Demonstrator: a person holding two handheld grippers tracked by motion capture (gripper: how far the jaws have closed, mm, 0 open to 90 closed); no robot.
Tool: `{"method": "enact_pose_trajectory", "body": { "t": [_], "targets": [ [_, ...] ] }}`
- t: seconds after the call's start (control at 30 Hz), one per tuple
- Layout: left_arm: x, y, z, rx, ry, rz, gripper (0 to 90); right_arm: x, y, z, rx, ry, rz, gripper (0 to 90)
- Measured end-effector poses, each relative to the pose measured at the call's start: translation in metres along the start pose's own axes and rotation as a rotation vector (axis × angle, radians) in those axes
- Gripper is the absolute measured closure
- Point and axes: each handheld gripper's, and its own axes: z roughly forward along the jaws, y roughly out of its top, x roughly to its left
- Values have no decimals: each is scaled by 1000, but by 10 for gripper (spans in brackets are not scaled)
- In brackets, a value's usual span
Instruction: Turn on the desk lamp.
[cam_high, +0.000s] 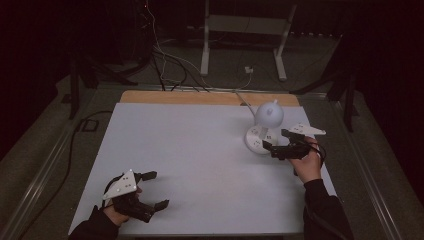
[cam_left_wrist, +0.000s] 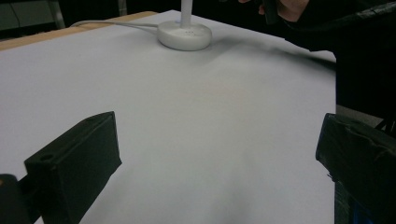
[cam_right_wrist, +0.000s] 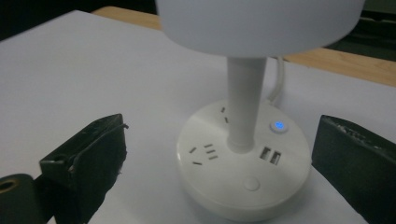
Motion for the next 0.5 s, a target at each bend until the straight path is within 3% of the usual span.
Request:
{"method": "enact_pose_trajectory", "body": {
  "t": [0.13, 0.17, 0.3, 0.47, 0.5],
  "targets": [
    [0, 0, 0, -4, -1, -4, 3, 0, -1, 4, 10, -35, 23, 70],
    [0, 0, 0, -2, -1, -4, 3, 0, -2, 7, 22, -51, 30, 130],
    [0, 0, 0, -2, -1, -5, 3, 0, -2, 11, 42, -89, 52, 231],
    [0, 0, 0, 1, -1, -3, 3, -2, -2, 15, 67, -124, 46, 334],
    [1, 0, 0, 1, 0, -5, 3, -2, -3, 16, 79, -142, 28, 397]
  ]
}}
